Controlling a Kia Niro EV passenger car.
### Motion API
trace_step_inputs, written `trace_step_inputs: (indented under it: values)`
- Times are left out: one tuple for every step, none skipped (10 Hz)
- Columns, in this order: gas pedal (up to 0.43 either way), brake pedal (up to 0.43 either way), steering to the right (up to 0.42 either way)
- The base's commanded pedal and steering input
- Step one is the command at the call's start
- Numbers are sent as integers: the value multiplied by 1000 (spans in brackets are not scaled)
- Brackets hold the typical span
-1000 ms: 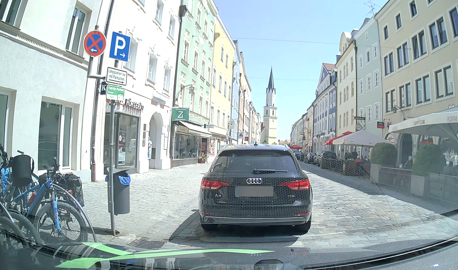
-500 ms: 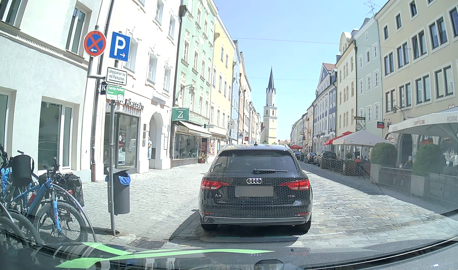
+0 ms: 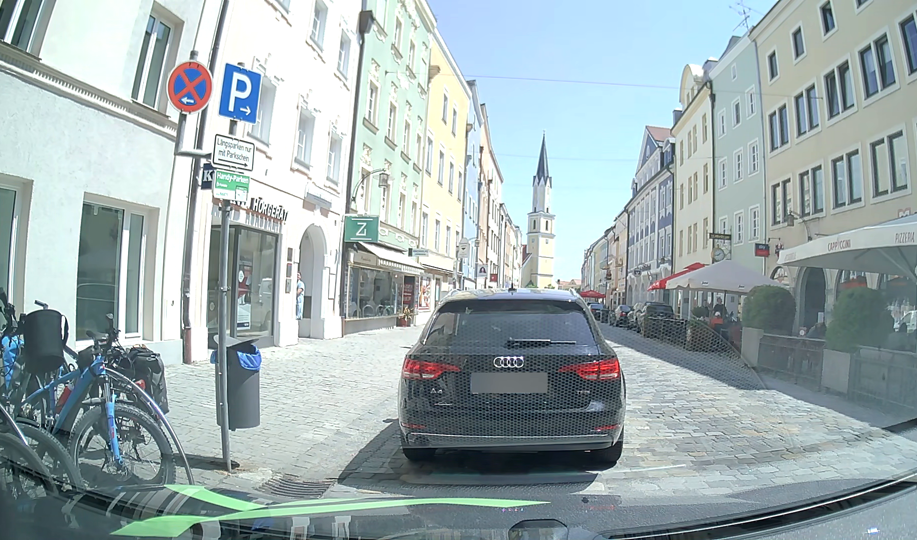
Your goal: Follow the waypoints while adhering to traffic rules and regulations
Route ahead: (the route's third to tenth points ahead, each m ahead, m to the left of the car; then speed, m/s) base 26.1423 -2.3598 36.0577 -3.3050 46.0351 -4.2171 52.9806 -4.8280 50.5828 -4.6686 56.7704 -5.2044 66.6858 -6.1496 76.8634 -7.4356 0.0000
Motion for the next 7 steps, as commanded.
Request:
trace_step_inputs:
  values:
    - [0,280,384]
    - [0,280,384]
    - [0,280,384]
    - [0,280,384]
    - [0,280,384]
    - [0,280,384]
    - [0,274,384]
